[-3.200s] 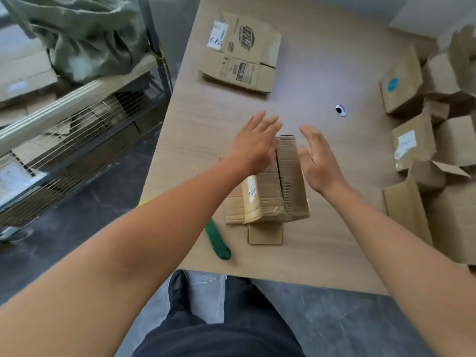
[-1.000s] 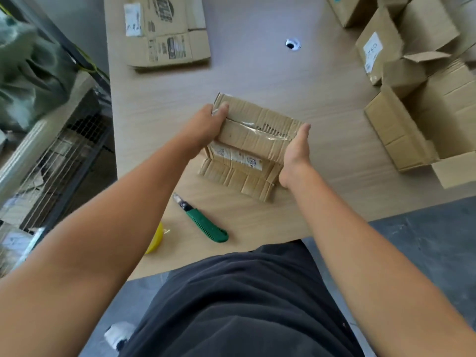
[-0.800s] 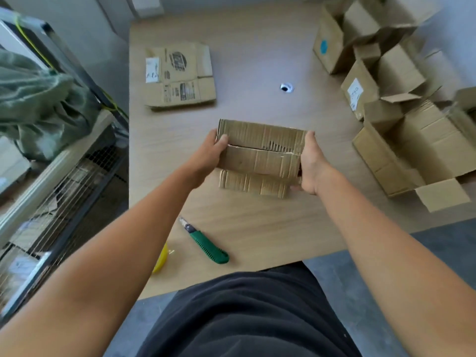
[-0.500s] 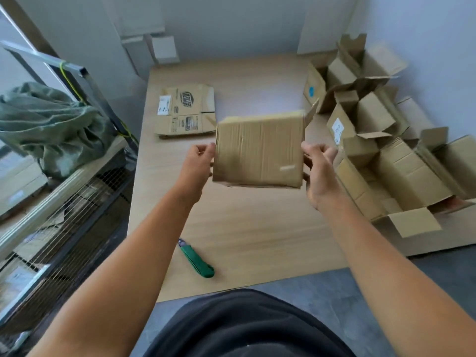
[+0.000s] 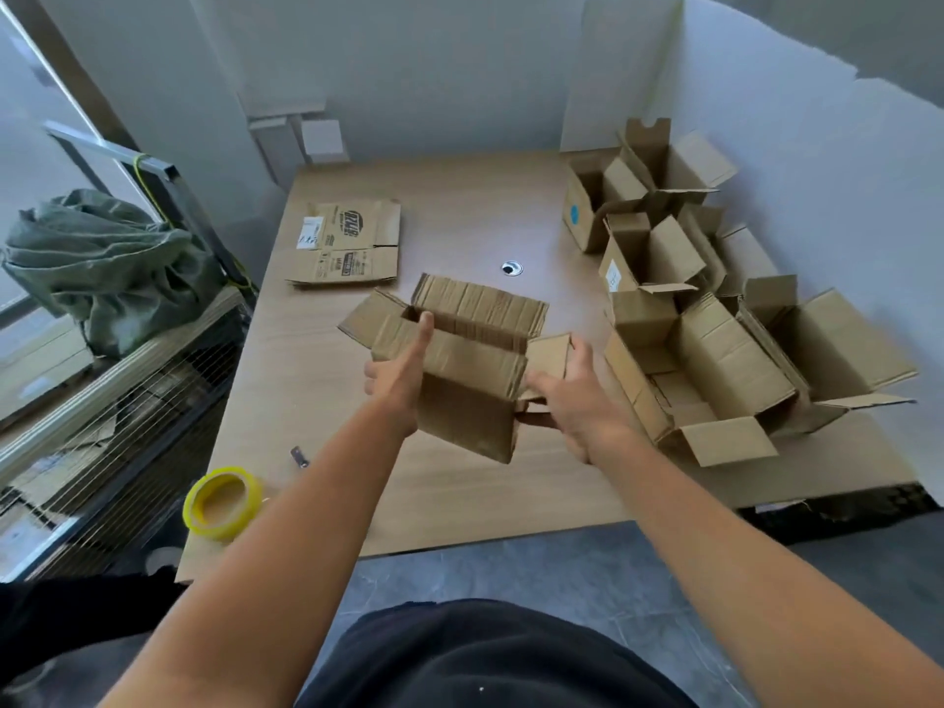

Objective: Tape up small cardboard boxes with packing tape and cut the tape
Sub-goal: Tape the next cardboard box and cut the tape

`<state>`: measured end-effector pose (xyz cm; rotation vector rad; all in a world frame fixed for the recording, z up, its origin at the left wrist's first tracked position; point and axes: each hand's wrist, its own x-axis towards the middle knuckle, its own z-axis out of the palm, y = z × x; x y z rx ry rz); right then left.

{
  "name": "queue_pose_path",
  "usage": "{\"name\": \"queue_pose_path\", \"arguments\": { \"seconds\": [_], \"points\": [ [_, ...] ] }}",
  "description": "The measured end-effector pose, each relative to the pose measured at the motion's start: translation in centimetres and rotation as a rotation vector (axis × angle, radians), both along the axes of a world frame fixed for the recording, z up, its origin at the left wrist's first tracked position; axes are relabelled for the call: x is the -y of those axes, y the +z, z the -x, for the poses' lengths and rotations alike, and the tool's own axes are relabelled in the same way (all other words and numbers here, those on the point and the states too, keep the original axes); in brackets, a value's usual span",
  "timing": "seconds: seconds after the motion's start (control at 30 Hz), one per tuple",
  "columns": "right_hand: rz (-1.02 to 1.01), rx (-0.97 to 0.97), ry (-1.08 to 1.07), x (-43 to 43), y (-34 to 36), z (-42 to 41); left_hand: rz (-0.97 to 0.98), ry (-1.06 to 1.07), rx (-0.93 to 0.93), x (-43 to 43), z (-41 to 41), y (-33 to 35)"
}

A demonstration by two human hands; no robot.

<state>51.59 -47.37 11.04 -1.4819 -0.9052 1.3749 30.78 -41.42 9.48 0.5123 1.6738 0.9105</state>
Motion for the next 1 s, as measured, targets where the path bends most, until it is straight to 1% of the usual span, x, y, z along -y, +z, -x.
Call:
{"name": "queue_pose_path", "arguments": {
  "seconds": [0.07,0.13,0.2,0.3,0.33,0.37,0.4,0.43,0.47,0.5,0.53,0.57,0.63,0.67,0.7,0.73,0.77,0.8,0.87,1.0],
  "points": [
    [-0.046,0.029,0.030,1.2,-1.6,0.8,0.039,0.106,0.025,0.6,-1.7,-0.5],
    [-0.073,0.097,0.083,2.1,-3.1,1.2,0.068,0.163,0.046,0.7,-2.8,-1.2],
    [-0.061,0.204,0.140,2.5,-4.3,1.5,0.085,0.140,0.020,0.8,-2.9,-1.8],
    [0.023,0.360,0.180,2.3,-5.4,1.5,0.045,0.010,0.051,1.0,-2.0,-2.9],
    [0.063,0.468,0.180,2.0,-5.7,1.4,0.029,-0.036,0.036,1.0,-1.6,-3.4],
    [0.080,0.631,0.184,1.8,-6.0,1.4,0.014,-0.065,0.014,0.8,-1.2,-4.1],
    [0.044,0.845,0.193,1.7,-6.2,1.3,-0.003,-0.089,0.002,0.7,-0.8,-4.7],
    [-0.060,1.063,0.204,1.6,-6.3,1.3,-0.025,-0.117,-0.002,0.5,-0.3,-5.4],
    [-0.193,1.229,0.232,1.4,-6.5,1.3,-0.056,-0.148,-0.010,0.3,0.2,-6.1],
    [-0.286,1.308,0.287,0.9,-6.5,1.4,-0.091,-0.170,-0.026,0.1,0.7,-6.8],
    [-0.290,1.315,0.360,0.1,-6.4,1.5,-0.121,-0.179,-0.042,0.0,1.2,-7.4],
    [-0.212,1.278,0.425,-0.9,-6.4,1.5,-0.132,-0.181,-0.053,-0.1,1.7,-8.0],
    [0.040,1.137,0.511,-2.7,-6.8,1.6,-0.101,-0.203,-0.085,-0.2,2.0,-9.0],
    [0.111,1.060,0.537,-3.1,-7.2,1.6,-0.068,-0.222,-0.084,-0.2,1.8,-9.5],
    [0.129,0.994,0.544,-3.1,-7.8,1.8,-0.037,-0.227,-0.036,-0.1,1.5,-9.9],
    [0.114,0.954,0.529,-2.9,-8.4,1.9,-0.020,-0.220,0.051,-0.1,1.1,-10.1],
    [0.089,0.946,0.498,-2.8,-9.0,2.1,-0.027,-0.211,0.142,-0.1,0.8,-10.2],
    [0.069,0.961,0.460,-2.8,-9.5,2.2,-0.060,-0.205,0.205,-0.3,0.6,-10.3],
    [0.059,1.021,0.409,-3.5,-9.8,2.0,-0.148,-0.199,0.261,-1.3,0.3,-10.6],
    [0.091,1.237,0.403,-7.7,-9.3,0.7,-0.214,-0.240,0.184,-6.3,-1.0,-10.4]
  ]
}}
